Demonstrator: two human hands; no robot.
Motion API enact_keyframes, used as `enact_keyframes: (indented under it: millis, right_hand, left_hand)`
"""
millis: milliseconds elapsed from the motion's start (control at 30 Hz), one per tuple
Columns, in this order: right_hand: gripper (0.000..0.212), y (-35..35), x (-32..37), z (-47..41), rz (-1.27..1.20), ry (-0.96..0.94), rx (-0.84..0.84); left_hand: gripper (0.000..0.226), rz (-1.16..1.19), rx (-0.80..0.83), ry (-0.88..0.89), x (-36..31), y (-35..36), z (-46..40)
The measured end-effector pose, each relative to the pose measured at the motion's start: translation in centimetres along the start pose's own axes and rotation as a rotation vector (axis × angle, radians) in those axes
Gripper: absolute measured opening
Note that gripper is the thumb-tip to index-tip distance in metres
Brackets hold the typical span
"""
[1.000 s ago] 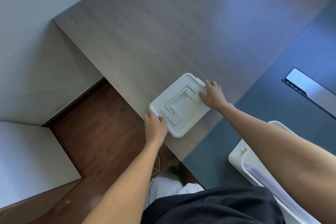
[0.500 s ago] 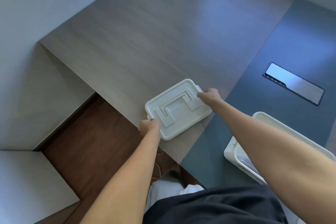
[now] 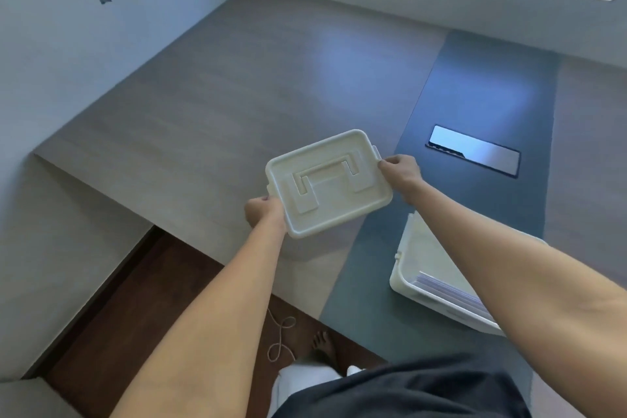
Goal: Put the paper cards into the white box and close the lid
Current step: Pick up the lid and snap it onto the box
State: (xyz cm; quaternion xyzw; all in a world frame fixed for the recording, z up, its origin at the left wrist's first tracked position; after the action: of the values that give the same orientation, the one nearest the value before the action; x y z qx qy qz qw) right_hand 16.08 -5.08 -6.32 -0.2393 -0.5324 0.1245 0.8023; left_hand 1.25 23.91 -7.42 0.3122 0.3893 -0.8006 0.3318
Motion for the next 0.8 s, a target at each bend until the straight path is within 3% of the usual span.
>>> enact_keyframes:
  millis: [100, 267, 533, 800]
  right_hand:
    - [0.022, -3.3, -0.3, 0.5, -0.130, -0.005, -0.075]
    - [0.011, -8.6, -1.5, 2.0, -0.305, 0.003, -0.183]
    - [0.021, -18.1, -6.5, 5.4, -0.408, 0.045, -0.331]
    - [0.023, -24.4, -13.6, 10.7, -0.460, 0.131, -0.472]
  left_hand:
    - [0.029, 0.015, 0.038, 0.049, -2.0, 0.8, 1.6]
    - [0.028, 0.050, 0.138, 0.087, -4.2, 2.5, 4.2]
    - [0.008, 0.007, 0.418, 0.146, -4.5, 6.8, 9.4]
    - [0.015, -0.091, 0.635, 0.187, -1.4, 10.2, 15.2]
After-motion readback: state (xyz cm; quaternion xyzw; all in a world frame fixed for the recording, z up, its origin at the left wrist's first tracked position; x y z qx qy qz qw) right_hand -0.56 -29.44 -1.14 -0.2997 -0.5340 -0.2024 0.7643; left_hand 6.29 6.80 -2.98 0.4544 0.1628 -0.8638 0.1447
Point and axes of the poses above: each hand's wrist, its own z-axis away from the middle knuckle, its own y-axis out of the palm, x = y × z, the point moved 7 cm from there along -z, towards the middle knuckle, and after that the axes turned 8 degrees about -x, right-handed, at the moved point
